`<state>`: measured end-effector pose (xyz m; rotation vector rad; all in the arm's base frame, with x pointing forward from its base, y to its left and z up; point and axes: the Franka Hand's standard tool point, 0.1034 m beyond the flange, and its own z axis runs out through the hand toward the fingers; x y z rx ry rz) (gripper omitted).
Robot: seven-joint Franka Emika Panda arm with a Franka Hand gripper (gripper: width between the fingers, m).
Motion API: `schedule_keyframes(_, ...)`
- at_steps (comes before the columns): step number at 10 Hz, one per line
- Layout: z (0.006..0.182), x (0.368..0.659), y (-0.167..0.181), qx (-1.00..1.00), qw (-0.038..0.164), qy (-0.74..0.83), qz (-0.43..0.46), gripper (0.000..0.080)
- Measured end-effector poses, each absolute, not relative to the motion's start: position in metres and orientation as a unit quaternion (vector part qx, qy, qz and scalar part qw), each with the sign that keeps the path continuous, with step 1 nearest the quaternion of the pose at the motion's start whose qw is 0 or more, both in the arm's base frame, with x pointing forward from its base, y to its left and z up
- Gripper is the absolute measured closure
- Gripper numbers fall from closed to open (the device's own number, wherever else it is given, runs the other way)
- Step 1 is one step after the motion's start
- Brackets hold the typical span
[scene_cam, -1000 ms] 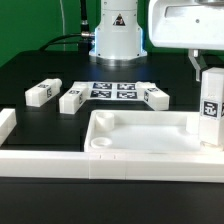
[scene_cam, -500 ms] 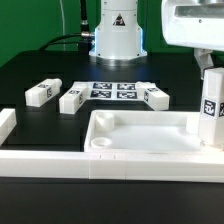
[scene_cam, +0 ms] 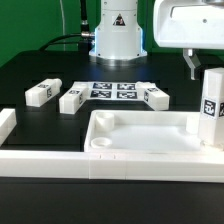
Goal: Assemble desk
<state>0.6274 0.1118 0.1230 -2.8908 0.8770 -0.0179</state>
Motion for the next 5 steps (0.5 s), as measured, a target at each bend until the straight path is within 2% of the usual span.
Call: schedule_keyframes(5, 0.1216, 0.6295, 0.1086, -0.996, 0.056, 0.064, -0.020, 0.0150)
